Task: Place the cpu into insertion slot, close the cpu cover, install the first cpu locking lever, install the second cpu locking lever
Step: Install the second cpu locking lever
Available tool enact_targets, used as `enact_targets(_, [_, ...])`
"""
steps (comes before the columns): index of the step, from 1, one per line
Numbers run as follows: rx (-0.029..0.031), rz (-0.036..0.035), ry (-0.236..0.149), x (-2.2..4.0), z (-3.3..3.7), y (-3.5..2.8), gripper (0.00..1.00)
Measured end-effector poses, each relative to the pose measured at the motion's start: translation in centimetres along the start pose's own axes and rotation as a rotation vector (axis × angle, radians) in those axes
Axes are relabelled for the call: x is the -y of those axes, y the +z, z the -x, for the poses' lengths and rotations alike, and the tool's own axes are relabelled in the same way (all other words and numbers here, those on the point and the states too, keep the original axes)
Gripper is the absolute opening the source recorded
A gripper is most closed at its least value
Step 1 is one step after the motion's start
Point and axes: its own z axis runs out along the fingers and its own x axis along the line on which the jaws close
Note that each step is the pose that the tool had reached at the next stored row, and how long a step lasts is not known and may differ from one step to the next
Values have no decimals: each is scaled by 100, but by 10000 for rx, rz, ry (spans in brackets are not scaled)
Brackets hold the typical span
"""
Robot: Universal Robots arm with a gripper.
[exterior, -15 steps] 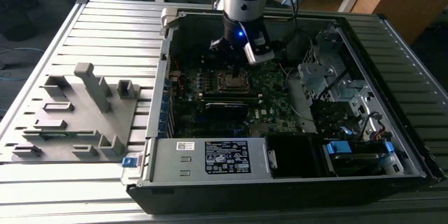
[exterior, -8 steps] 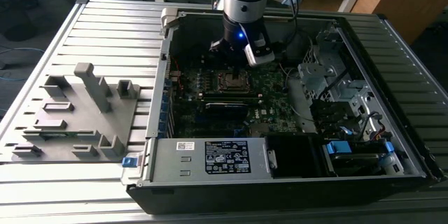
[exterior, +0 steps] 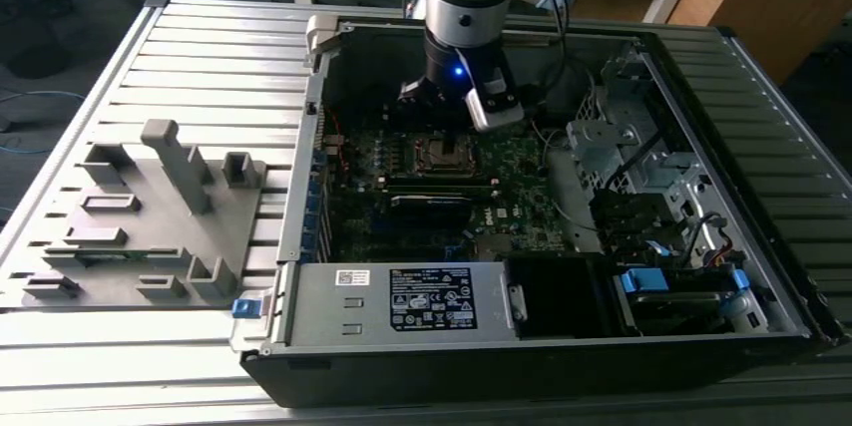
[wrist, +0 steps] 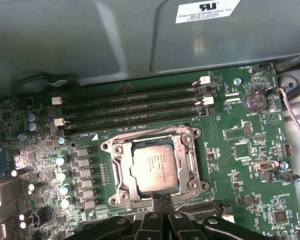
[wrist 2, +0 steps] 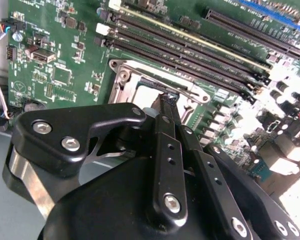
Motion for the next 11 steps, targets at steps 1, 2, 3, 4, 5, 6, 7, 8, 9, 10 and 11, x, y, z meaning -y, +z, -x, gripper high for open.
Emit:
enact_targets(1, [0,0,0,10,2,-1,11])
enact_targets(2, [0,0,0,19,3,-1,11])
enact_targets(3, [0,0,0,29,5,-1,11])
enact_targets(4, [0,0,0,37,6,-1,11])
enact_targets(5, [0,0,0,46,8,-2,11])
enact_targets(6, [0,0,0,54,9,-2,11])
enact_targets(7, [0,0,0,63,11,-2,11])
enact_targets(8, [0,0,0,72,12,-2,11])
enact_targets(9, [0,0,-1,80,14,-3,11])
enact_targets(10, [0,-1,-1,89,15,-3,11])
enact_targets(11, [0,0,0,96,16,-3,11])
